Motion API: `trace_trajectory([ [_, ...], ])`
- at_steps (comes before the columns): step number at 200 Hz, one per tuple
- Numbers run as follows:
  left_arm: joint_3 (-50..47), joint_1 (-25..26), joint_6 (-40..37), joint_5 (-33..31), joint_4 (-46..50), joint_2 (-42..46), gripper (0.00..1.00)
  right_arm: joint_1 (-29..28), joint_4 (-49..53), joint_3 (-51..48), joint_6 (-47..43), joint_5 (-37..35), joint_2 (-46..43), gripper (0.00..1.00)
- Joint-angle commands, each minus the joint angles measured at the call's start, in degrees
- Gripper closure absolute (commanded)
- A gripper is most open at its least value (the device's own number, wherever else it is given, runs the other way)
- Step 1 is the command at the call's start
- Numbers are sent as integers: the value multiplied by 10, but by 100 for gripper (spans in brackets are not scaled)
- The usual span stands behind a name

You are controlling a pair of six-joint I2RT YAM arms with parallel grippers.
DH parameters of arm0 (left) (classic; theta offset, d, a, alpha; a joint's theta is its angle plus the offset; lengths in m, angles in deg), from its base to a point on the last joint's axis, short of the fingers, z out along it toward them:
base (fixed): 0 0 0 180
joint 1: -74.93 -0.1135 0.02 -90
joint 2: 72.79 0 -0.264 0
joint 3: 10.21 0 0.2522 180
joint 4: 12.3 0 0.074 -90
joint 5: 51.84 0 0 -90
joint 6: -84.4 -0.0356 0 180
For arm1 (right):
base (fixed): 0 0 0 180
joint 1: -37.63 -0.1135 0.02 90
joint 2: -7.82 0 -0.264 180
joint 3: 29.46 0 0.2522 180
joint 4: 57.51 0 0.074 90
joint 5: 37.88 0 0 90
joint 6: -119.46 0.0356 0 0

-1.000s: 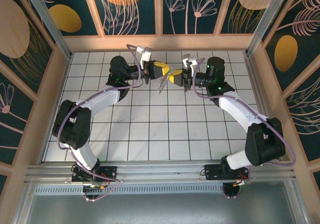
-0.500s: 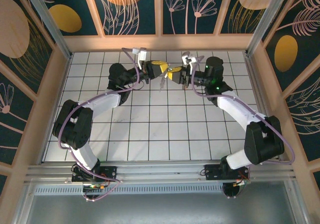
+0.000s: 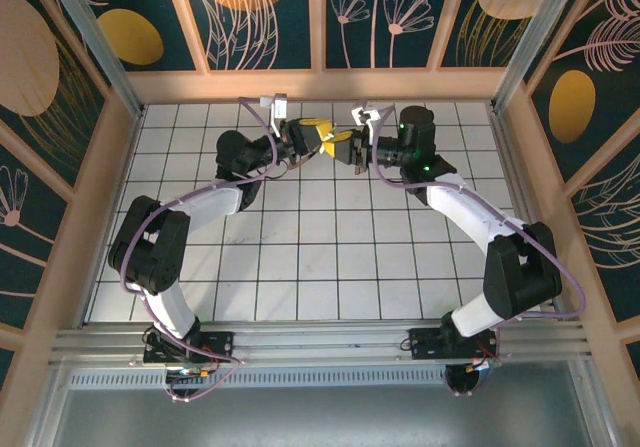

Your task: Put the keys on the keyring

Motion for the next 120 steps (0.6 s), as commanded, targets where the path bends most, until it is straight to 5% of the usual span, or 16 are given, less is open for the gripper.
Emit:
trace_trajectory([
  [1,5,9,11,1,-73,4,100,3,29,-8,-6,-14,0,100],
  [94,13,15,13,4,-75,-3,100,31,-66,-50,66,-5,-14,100],
  [120,14,17,12,3,-73,-6,100,-3,15,-8,6,9,10,100],
])
